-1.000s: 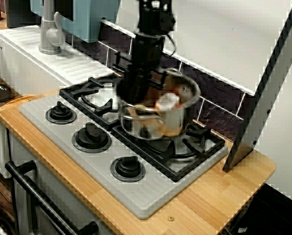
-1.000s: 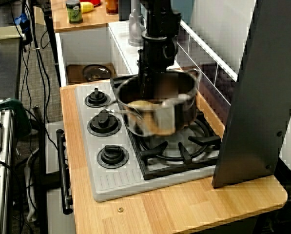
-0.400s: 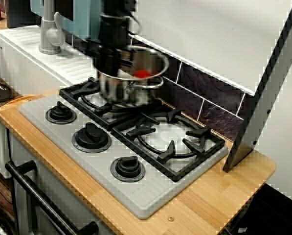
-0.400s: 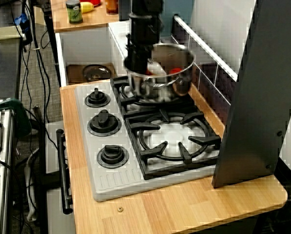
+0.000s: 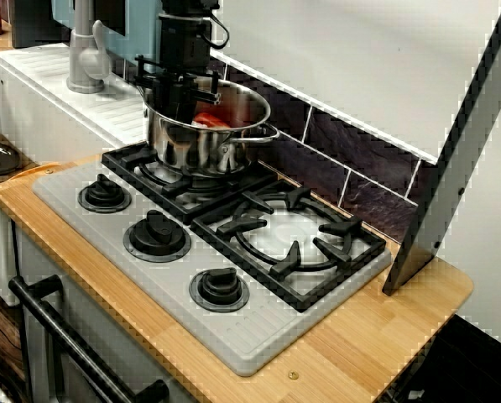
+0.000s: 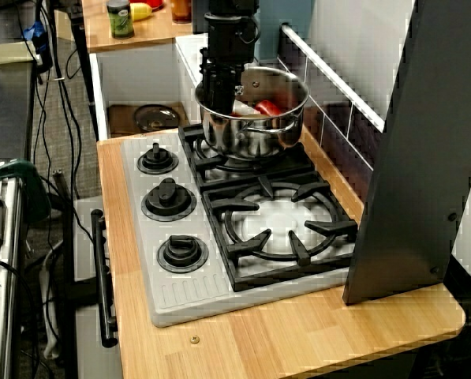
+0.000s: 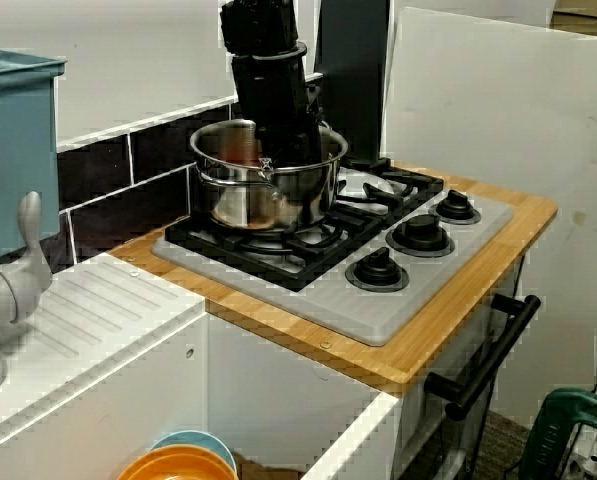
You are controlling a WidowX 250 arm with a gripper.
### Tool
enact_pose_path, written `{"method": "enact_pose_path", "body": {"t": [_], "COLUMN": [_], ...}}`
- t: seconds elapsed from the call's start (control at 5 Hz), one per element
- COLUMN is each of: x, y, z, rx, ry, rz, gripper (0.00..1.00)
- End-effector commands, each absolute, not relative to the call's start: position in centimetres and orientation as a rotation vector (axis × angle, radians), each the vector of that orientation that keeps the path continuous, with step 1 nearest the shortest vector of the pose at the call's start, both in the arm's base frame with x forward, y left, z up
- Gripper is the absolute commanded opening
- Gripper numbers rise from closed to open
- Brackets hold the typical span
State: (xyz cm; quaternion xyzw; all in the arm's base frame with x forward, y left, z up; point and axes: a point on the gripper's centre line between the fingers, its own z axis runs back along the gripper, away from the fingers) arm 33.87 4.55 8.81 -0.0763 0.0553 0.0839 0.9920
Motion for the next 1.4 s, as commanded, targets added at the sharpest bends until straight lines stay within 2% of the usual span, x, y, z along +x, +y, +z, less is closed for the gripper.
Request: {"method": "enact_pose_path", "body": {"t": [0.0, 0.2, 0.4, 0.6, 1.0, 1.2], "x": [34.6, 34.6, 34.8, 35.6, 36.8, 37.4], "y": [5.0, 5.0, 4.6, 3.7, 2.9, 2.8], "z": [11.4, 11.4, 11.5, 12.3, 14.5, 14.8], "rx": [-0.148, -0.145, -0.131, -0.098, -0.193, -0.201], "ry": [0.024, 0.01, -0.01, -0.057, -0.07, -0.069], "rz": [0.174, 0.179, 0.185, 0.261, 0.353, 0.361], "gripper": [0.0, 0.0, 1.0, 1.0, 1.0, 1.0]}}
